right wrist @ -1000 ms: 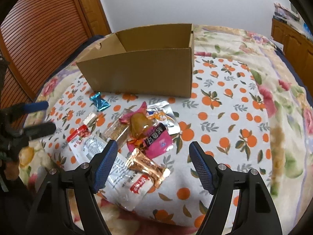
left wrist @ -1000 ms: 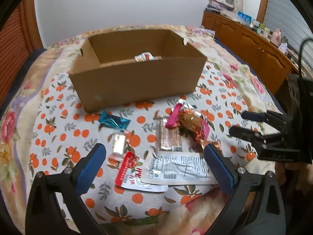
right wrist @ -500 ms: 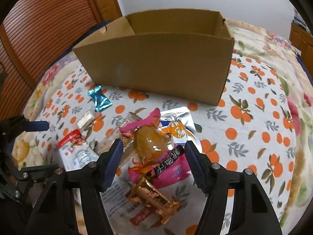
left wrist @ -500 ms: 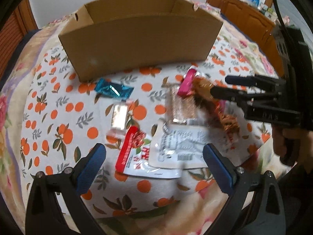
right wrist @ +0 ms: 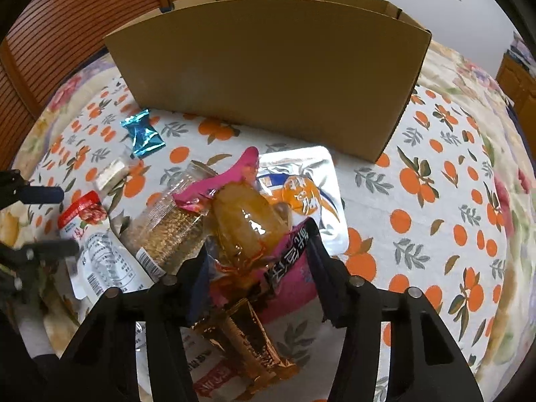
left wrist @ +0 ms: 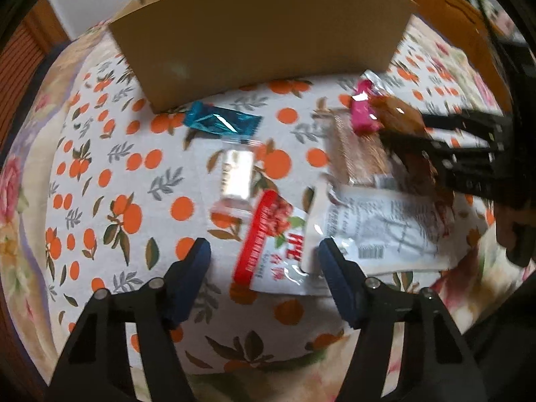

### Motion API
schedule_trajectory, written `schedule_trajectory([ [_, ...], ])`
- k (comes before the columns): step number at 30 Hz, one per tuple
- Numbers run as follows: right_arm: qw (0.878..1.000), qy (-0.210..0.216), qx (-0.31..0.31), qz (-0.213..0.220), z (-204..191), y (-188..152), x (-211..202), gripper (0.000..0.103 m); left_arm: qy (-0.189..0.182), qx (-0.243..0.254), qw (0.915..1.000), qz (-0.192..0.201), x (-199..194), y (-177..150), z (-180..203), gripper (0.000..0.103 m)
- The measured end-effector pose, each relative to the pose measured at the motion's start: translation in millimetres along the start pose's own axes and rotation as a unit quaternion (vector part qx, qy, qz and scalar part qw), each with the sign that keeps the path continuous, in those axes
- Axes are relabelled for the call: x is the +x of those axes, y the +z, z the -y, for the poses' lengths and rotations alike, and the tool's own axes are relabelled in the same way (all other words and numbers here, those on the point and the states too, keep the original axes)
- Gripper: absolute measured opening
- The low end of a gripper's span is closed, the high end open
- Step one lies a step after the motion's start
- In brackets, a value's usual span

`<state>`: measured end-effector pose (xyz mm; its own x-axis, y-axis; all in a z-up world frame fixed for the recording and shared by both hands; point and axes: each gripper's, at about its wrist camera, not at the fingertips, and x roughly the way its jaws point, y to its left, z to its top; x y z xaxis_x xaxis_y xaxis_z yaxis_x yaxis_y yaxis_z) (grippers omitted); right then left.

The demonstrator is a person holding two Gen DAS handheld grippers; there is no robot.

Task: Organize snacks
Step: 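Lower the left gripper onto the clear grain-bar bag while the right gripper lowers onto the pink-tagged candy bag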

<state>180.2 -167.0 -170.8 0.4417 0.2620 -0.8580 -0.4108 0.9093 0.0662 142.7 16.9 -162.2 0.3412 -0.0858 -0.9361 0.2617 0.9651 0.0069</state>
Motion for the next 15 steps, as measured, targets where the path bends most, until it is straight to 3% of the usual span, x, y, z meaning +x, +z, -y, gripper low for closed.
schedule_trajectory([
  [3,1.000,-0.006,0.001,-0.003,-0.1,-3.0,1.2,0.050,-0.005,-0.030,0.9995,-0.002,2.4,3.2,-12.9,0.052],
  [15,1.000,-0.011,-0.006,-0.005,0.1,-5.9,2.0,0.050,-0.046,-0.029,0.9983,-0.020,16.9,7.3,-11.2,0.048],
])
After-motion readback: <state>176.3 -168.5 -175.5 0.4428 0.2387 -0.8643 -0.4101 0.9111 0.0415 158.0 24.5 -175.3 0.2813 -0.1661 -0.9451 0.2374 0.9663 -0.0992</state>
